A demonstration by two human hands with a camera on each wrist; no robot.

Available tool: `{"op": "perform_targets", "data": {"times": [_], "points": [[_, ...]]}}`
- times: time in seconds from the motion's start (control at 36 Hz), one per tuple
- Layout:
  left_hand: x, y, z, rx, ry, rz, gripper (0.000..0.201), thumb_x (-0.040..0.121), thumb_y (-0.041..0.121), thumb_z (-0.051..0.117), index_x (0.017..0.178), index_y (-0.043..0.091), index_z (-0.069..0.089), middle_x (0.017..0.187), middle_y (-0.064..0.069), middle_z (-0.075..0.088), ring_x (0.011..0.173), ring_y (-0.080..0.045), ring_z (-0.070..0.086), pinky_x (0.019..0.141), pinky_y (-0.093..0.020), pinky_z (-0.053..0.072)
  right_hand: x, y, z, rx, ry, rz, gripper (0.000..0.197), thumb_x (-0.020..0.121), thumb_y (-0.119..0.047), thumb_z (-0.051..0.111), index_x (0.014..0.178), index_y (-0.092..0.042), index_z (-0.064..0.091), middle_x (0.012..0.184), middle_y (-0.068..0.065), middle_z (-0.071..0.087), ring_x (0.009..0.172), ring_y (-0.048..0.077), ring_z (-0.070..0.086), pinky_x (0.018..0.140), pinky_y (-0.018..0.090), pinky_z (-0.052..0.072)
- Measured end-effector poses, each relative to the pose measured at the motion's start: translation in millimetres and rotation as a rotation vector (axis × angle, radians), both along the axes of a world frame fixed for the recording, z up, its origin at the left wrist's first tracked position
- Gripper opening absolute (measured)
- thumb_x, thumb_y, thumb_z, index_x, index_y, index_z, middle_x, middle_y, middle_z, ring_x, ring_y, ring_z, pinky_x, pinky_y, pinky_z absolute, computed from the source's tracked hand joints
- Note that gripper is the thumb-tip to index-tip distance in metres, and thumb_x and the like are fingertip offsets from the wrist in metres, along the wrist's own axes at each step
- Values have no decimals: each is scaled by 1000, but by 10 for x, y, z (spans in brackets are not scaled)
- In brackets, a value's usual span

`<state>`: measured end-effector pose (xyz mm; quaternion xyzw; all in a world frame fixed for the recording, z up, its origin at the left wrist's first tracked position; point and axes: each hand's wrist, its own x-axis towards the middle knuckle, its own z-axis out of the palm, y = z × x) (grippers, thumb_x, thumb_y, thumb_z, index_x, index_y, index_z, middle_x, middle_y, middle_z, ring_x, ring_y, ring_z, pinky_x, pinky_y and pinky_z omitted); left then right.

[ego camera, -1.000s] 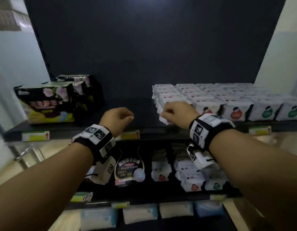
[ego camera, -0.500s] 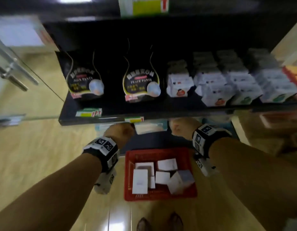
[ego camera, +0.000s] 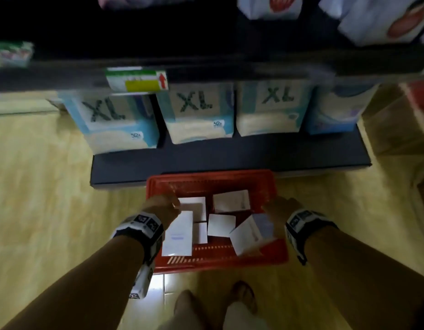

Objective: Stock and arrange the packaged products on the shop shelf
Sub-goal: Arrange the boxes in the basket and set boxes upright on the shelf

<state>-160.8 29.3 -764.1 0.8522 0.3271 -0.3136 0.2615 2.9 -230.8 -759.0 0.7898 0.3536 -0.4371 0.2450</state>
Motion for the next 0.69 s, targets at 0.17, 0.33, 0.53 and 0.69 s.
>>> {"op": "perform_targets", "data": {"times": [0.17,0.33,0.53,0.69], "points": [[49,-227,-923,30,80,-262,44,87,35,63,127,23,50,126,-3,53,113,-21,54,96,-30,44,-11,-221,-731,6,15,17,86,87,-39,63,153,-21,11,157,4,20,142,25,24,115,40,21],[275,-574,-1612,130,191,-608,79,78,48,68,143,23,30,144,-11,34,133,-32,32,108,-45,31,30,-259,-1126,51,39,101,80,88,-38,60,151,-16,15,153,6,28,139,27,31,111,43,30],[536,-1044,-2210,206,157,-808,89,82,41,66,150,21,12,153,-11,19,140,-34,20,110,-49,28,204,-365,-1394,71,118,136,103,76,-37,77,152,-19,11,152,4,30,134,28,40,107,40,39],[584,-1387,-2593,196,144,-744,63,95,38,41,149,29,9,148,-6,31,135,-32,28,109,-55,23,147,-559,-1614,247,54,167,91,81,-46,67,150,-21,14,146,-1,30,130,24,40,101,36,38]]}}
